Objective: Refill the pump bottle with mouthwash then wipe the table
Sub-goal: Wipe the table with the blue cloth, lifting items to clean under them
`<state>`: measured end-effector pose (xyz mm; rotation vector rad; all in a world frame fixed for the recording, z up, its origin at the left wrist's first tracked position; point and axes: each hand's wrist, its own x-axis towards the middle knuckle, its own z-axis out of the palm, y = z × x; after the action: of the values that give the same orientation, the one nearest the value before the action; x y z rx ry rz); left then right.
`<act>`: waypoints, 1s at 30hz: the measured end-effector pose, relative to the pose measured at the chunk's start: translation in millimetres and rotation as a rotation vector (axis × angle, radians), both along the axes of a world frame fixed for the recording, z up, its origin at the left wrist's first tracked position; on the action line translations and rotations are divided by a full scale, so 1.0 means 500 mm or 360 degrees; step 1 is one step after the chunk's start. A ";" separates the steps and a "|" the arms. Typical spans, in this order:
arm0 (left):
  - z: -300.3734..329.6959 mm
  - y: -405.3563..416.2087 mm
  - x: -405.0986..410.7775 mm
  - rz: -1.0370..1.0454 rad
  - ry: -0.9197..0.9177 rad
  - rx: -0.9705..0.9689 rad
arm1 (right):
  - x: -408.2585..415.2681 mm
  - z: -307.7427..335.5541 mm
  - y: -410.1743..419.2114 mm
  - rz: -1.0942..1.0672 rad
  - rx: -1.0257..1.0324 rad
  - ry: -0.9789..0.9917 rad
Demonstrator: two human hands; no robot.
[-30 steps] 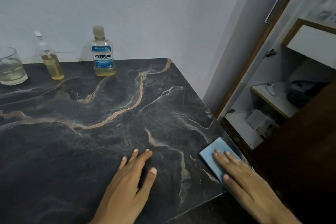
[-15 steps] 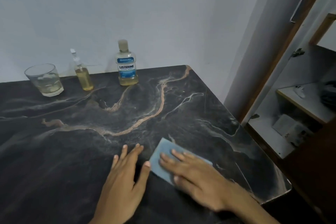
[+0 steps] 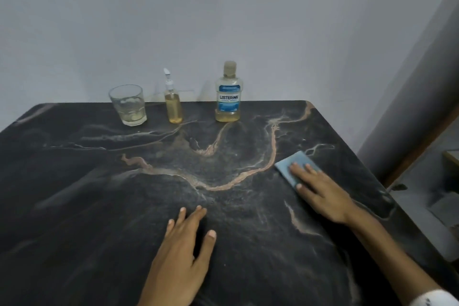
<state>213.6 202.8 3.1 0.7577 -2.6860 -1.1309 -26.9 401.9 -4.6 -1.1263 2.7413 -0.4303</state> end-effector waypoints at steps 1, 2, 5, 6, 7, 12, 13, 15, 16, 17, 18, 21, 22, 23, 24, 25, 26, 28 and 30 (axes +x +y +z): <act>0.000 -0.003 0.000 0.0013 -0.0014 0.0020 | 0.035 -0.002 -0.021 0.0163 -0.0054 -0.0011; -0.001 -0.006 0.001 0.0009 -0.0021 0.0021 | 0.076 -0.004 -0.029 0.0349 -0.0101 -0.0023; -0.005 -0.020 0.003 -0.0023 -0.0029 0.0040 | 0.179 -0.006 0.021 0.0704 -0.0186 -0.0028; -0.006 -0.026 0.004 -0.0025 -0.0049 0.0055 | 0.184 -0.004 0.052 0.0686 -0.0209 0.0028; -0.007 -0.032 0.006 -0.0032 -0.0068 0.0057 | 0.177 0.001 0.083 0.0597 -0.0222 0.0053; -0.014 -0.053 0.014 -0.0083 -0.0021 -0.0064 | 0.026 0.012 0.100 0.0080 -0.0167 -0.0145; -0.015 -0.058 0.016 -0.0076 -0.0006 -0.0083 | -0.002 0.007 0.065 0.0032 -0.0115 -0.0142; -0.016 -0.069 0.022 -0.0040 0.0007 -0.0111 | -0.023 -0.001 -0.039 0.0032 -0.0059 -0.0051; -0.016 -0.075 0.027 -0.0014 0.0012 -0.0123 | -0.014 -0.003 -0.101 0.0086 -0.0049 -0.0014; -0.016 -0.082 0.033 0.0018 0.0020 -0.0127 | 0.008 -0.007 -0.163 0.0181 -0.0035 0.0013; -0.016 -0.089 0.040 0.0056 0.0035 -0.0126 | 0.040 -0.012 -0.220 0.0307 -0.0030 0.0030; -0.019 -0.116 0.069 0.0180 0.0094 -0.0142 | 0.186 -0.028 -0.319 0.0791 -0.0047 0.0035; -0.020 -0.127 0.079 0.0216 0.0103 -0.0146 | 0.228 -0.031 -0.318 0.0945 -0.0069 0.0026; -0.022 -0.139 0.090 0.0248 0.0103 -0.0150 | 0.257 -0.032 -0.300 0.1062 -0.0106 -0.0009; -0.024 -0.150 0.100 0.0277 0.0099 -0.0149 | 0.271 -0.030 -0.272 0.1126 -0.0133 -0.0084; -0.027 -0.160 0.109 0.0305 0.0100 -0.0142 | 0.273 -0.025 -0.238 0.1155 -0.0160 -0.0182; -0.029 -0.170 0.118 0.0329 0.0109 -0.0131 | 0.267 -0.015 -0.205 0.1161 -0.0193 -0.0274; -0.032 -0.184 0.132 0.0362 0.0139 -0.0119 | 0.236 0.006 -0.148 0.1056 -0.0247 -0.0479; -0.033 -0.195 0.143 0.0384 0.0170 -0.0112 | 0.182 0.018 -0.123 0.0843 -0.0277 -0.0587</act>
<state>285.3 105.5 -13.6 0.9498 -2.4531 -0.9842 64.1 340.3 4.5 -1.5654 2.0237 -0.7178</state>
